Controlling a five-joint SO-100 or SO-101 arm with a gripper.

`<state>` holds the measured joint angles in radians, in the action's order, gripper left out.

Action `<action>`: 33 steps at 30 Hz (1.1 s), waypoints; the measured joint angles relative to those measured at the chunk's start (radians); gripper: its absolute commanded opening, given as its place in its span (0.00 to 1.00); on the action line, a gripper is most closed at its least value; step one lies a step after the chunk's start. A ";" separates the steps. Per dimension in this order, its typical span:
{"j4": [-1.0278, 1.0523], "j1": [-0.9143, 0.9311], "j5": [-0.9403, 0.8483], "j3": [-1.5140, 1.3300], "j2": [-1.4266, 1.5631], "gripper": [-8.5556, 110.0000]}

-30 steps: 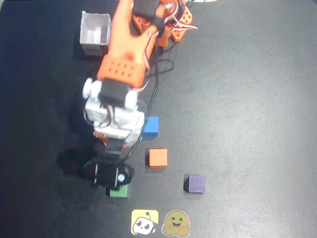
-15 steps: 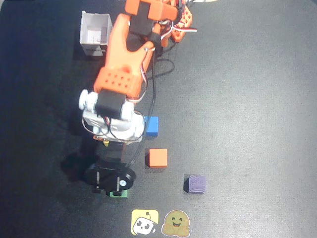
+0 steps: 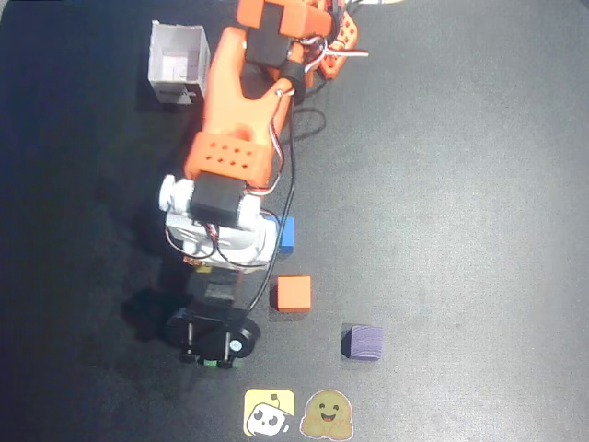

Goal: Put the red cube on top of the green cube.

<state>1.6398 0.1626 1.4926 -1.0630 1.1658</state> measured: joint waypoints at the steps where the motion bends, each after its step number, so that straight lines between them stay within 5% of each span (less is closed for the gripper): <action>1: -0.038 0.002 0.003 -0.041 0.026 0.14; 18: -0.365 0.000 0.052 -0.209 0.146 0.14; 33: -0.407 0.000 0.063 -0.100 -0.025 0.14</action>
<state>1.2333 0.1626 1.5555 -1.1628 1.1413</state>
